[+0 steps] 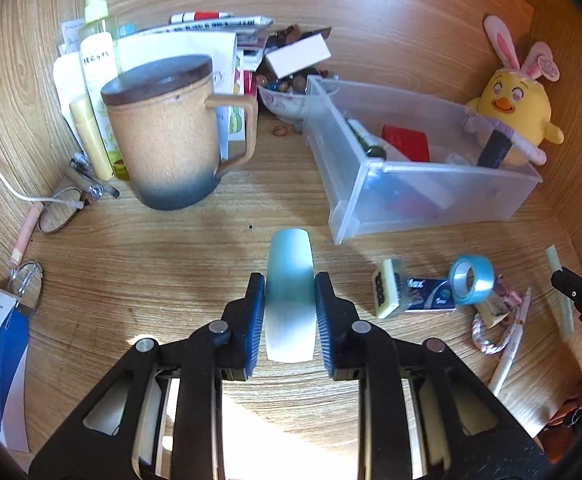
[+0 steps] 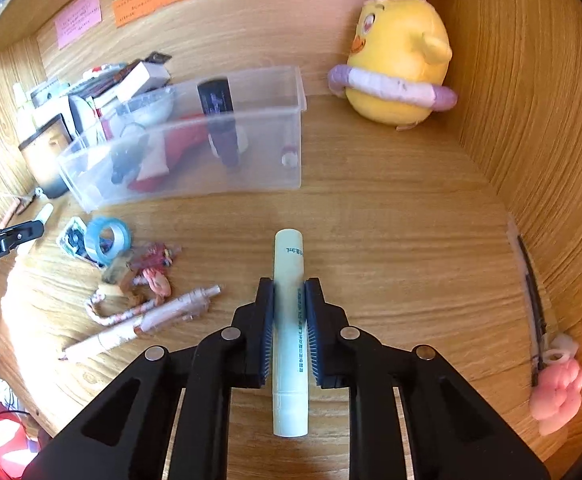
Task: Organize objects
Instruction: 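Carry both items over the clear box and open both tools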
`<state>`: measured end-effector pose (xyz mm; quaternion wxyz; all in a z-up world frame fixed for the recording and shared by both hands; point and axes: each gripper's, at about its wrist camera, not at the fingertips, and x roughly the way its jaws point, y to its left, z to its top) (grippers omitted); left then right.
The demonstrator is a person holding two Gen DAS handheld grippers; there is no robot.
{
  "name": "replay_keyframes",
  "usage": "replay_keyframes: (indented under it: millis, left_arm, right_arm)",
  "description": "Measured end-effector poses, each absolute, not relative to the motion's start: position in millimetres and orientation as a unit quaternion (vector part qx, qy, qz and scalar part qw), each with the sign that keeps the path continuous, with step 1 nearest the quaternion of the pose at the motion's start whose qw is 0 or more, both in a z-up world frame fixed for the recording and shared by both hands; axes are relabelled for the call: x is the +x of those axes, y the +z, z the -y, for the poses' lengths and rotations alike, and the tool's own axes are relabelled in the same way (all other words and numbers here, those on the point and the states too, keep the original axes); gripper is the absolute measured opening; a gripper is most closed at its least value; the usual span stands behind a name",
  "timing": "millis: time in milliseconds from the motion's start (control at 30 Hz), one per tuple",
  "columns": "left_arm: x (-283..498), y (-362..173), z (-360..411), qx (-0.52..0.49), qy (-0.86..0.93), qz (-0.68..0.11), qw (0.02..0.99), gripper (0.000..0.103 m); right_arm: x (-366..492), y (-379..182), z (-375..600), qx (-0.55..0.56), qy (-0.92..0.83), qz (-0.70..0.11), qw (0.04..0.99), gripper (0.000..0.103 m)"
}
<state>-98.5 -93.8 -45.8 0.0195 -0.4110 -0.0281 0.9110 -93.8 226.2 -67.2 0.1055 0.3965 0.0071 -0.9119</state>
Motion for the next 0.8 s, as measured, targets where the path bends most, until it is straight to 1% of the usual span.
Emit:
replay_keyframes:
  millis: [433, 800]
  left_arm:
    - [-100, 1, 76, -0.358, 0.933, 0.038, 0.030, 0.025]
    - [-118, 22, 44, -0.334, 0.941, 0.025, 0.055, 0.025]
  right_arm:
    - [-104, -16, -228, 0.324, -0.937, 0.004, 0.127, 0.014]
    - [-120, 17, -209, 0.277, -0.948, -0.004, 0.158, 0.014]
